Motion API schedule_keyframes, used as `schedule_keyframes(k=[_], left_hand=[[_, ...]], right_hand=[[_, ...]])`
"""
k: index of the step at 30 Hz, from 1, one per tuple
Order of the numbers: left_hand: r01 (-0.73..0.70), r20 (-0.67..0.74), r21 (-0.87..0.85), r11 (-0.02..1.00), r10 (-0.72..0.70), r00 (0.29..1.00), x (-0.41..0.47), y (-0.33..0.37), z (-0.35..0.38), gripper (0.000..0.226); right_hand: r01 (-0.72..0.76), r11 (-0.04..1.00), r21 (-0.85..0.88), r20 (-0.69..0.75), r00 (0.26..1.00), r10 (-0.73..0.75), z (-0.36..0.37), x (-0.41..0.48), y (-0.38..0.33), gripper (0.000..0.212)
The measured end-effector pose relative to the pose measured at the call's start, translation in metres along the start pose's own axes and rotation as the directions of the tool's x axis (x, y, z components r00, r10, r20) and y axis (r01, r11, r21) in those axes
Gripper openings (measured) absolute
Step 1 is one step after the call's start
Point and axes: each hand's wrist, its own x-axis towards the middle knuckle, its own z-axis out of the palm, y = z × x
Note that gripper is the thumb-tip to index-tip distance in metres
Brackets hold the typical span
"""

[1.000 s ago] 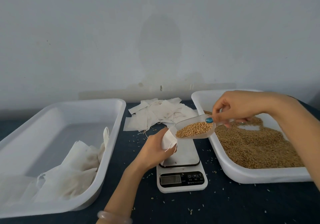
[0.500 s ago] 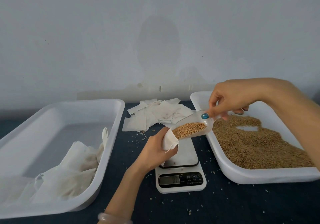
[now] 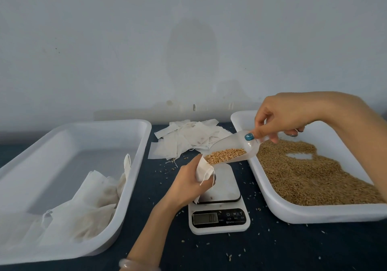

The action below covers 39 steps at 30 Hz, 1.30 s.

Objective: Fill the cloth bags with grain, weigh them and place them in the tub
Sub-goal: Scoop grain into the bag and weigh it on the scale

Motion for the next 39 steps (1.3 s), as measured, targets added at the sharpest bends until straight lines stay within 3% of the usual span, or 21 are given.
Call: schedule_keyframes(k=[10, 18, 26, 29, 32, 39], left_hand=[[-0.014, -0.007, 0.016, 1.000, 0.014, 1.000, -0.001, 0.002, -0.004, 0.055], [-0.005, -0.015, -0.040, 0.999, 0.005, 1.000, -0.002, 0.002, -0.007, 0.044], [-0.035, -0.049, -0.152, 0.988, 0.028, 0.998, -0.002, 0.009, -0.010, 0.033], [-0.033, -0.058, -0.182, 0.983, 0.023, 0.998, -0.003, 0.010, -0.009, 0.030], [-0.037, -0.076, -0.227, 0.973, 0.020, 0.997, -0.003, 0.011, -0.008, 0.024], [-0.065, -0.052, -0.366, 0.928, 0.049, 0.997, -0.002, 0.017, -0.012, 0.016]], right_hand=[[0.007, 0.997, 0.081, 0.024, 1.000, -0.009, 0.019, 0.005, 0.011, 0.046], [0.030, 0.986, 0.167, 0.003, 1.000, -0.031, 0.031, 0.008, 0.019, 0.057], [0.070, 0.953, 0.295, -0.042, 0.997, -0.061, 0.048, 0.011, 0.035, 0.054], [0.062, 0.905, 0.420, -0.035, 0.998, -0.052, 0.067, 0.013, 0.048, 0.045], [0.036, 0.859, 0.511, -0.021, 0.999, -0.030, 0.083, 0.016, 0.058, 0.054], [-0.094, 0.597, 0.796, -0.089, 0.959, 0.269, 0.103, 0.021, 0.089, 0.032]])
